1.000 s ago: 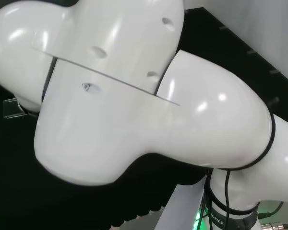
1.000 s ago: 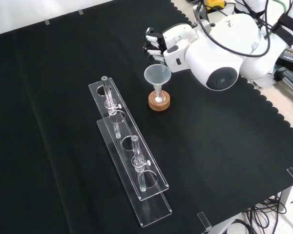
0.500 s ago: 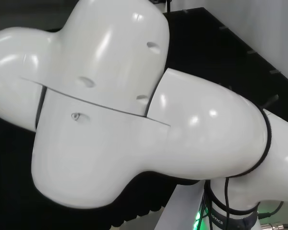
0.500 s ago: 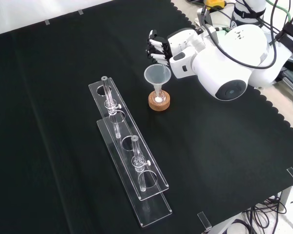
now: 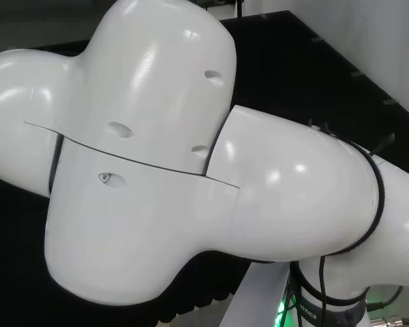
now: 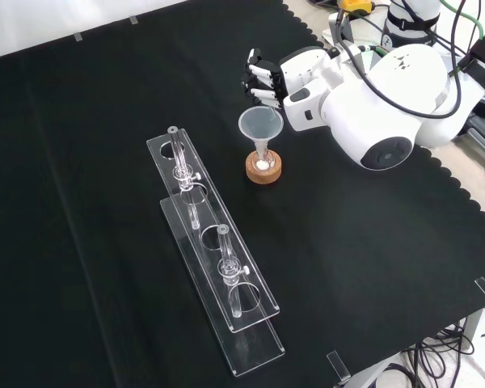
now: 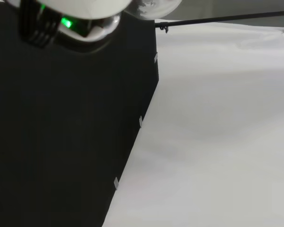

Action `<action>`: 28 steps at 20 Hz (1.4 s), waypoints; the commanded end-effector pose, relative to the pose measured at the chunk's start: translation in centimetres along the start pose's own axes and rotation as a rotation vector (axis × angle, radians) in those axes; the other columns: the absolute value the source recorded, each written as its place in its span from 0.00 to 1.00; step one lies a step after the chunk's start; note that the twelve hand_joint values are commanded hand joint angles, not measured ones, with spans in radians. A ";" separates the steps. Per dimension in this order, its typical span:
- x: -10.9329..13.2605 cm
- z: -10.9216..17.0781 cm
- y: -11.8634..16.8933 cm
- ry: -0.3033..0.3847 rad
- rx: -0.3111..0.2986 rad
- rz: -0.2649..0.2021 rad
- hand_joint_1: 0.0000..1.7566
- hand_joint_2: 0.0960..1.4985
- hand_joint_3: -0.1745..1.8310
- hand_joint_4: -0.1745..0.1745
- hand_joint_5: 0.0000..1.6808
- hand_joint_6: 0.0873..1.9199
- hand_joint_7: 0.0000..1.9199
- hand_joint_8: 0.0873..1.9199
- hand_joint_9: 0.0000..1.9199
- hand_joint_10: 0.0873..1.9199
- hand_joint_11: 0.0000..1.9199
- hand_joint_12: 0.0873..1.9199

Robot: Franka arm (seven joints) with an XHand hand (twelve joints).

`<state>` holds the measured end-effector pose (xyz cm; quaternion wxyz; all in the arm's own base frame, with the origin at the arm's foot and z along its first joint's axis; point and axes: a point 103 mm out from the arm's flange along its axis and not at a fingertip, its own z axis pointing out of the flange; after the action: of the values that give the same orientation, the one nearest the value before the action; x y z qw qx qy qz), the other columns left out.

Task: Pour all the NaCl from the weighing funnel into the round-bottom flask.

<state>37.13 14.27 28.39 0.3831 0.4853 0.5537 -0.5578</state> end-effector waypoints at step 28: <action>-6.7 9.6 0.8 0.985 0.005 -0.007 0.66 0.38 0.39 1.00 0.86 0.12 0.46 0.26 0.68 0.00 0.57 0.42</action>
<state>38.09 7.20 34.25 0.1949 0.6490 0.6371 -0.3673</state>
